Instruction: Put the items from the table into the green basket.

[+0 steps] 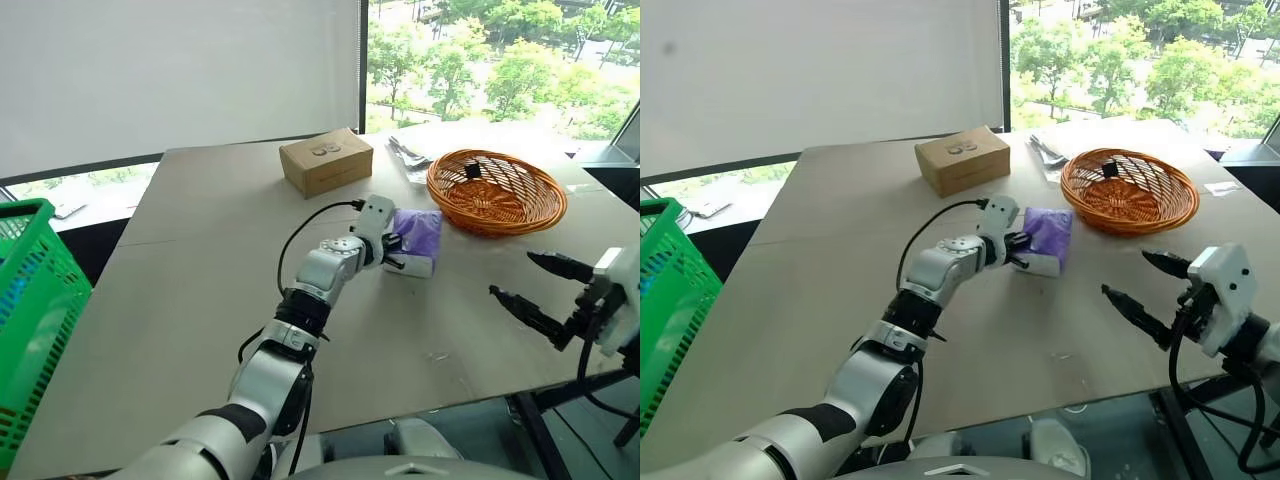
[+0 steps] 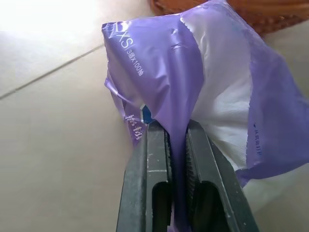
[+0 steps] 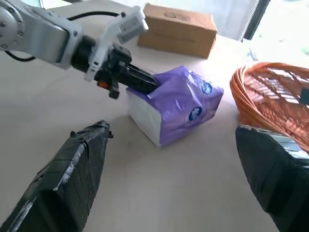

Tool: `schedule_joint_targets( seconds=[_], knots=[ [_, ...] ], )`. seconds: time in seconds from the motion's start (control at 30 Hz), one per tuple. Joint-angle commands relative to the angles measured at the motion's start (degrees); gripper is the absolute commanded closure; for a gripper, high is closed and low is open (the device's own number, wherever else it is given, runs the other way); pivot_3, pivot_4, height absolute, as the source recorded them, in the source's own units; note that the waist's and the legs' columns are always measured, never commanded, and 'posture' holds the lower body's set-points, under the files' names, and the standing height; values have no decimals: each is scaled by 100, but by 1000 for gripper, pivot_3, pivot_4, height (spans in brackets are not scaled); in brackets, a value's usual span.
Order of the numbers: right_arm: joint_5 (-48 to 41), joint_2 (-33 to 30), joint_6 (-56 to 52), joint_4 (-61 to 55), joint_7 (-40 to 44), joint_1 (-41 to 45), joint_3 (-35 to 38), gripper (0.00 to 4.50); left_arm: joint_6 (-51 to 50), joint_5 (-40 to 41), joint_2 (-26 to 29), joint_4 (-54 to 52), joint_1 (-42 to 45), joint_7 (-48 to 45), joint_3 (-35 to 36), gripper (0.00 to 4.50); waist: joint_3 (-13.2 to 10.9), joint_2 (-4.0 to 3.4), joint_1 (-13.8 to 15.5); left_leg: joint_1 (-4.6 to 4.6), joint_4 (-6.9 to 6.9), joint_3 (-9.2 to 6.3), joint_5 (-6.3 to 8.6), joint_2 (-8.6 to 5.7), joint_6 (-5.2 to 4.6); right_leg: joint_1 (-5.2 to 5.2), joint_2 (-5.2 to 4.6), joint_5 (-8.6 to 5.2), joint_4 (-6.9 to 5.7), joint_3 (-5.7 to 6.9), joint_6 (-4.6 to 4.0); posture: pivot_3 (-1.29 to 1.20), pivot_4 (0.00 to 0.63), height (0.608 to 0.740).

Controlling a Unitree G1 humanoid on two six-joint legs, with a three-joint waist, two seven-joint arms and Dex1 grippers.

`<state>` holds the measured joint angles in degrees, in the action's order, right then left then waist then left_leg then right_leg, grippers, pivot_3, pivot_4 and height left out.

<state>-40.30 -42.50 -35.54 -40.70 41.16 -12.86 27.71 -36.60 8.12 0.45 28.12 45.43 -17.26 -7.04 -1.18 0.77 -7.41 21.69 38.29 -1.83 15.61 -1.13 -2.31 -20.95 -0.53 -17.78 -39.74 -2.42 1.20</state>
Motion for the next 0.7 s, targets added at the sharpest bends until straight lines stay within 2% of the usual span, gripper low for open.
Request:
schedule_joint_targets(
  seconds=[0.03, 0.13, 0.27, 0.33, 0.4, 0.47, 0.57, 0.7],
  knots=[
    [-355, -21, -115, 14, -76, 764, -478, 0, 311, 58, 524, -358, 498, 322, 752, 4453, -14, -2, 29, -1, 0, -4, 0, 0, 0, -4, 1, 1, -2, 3, -1, -122, 0, 740],
    [-620, 233, -231, 137, -197, 1719, -1118, 0, 412, 61, 1255, -521, 721, 450, 1284, 4453, -26, 1, 64, 17, 0, -7, -1, 0, 1, -31, 1, 3, -7, 0, -5, -71, 0, 740],
    [-1012, 900, -406, 461, -301, 3001, -1940, 0, 364, -326, 2884, -779, 645, 429, 1672, 4453, -39, 21, 126, 36, -8, -16, -5, -2, 8, -64, -2, 3, -8, -8, -7, 34, 0, 740],
    [-881, 979, -408, 706, -130, 3366, -2254, 0, 339, -366, 3503, -948, 549, 489, 1957, 4453, -42, 27, 251, 46, -15, -23, -15, -3, 26, -82, -2, 4, -7, -11, -8, 66, 0, 740],
    [-611, 949, -292, 1007, 101, 3665, -2551, 0, 360, -409, 4079, -1026, 450, 550, 2301, 4453, -42, 34, 528, 51, -13, -31, -16, -14, 32, -88, -18, 4, -4, -1, -8, 114, 0, 740],
    [-453, 1000, -148, 1322, 265, 3950, -2709, 0, 414, -479, 4640, -933, 239, 529, 2564, 4453, -40, 46, 697, 91, 0, -31, -17, -32, 33, -127, -38, 4, -10, 4, -7, 147, 0, 740],
    [-409, 1152, -60, 1599, 398, 4274, -2818, 0, 452, -512, 5252, -792, -228, 583, 3034, 4453, -30, 65, 966, 122, 2, -31, -18, -46, 33, -157, -48, 6, -12, 7, -4, 181, 0, 740],
    [-362, 1281, -11, 1709, 507, 4378, -2900, 0, 550, -457, 5516, -749, -733, 608, 3435, 4453, -23, 76, 1284, 123, -4, -44, -17, -52, 33, -156, -56, 6, -12, 21, -5, 190, 0, 740]
  ],
)
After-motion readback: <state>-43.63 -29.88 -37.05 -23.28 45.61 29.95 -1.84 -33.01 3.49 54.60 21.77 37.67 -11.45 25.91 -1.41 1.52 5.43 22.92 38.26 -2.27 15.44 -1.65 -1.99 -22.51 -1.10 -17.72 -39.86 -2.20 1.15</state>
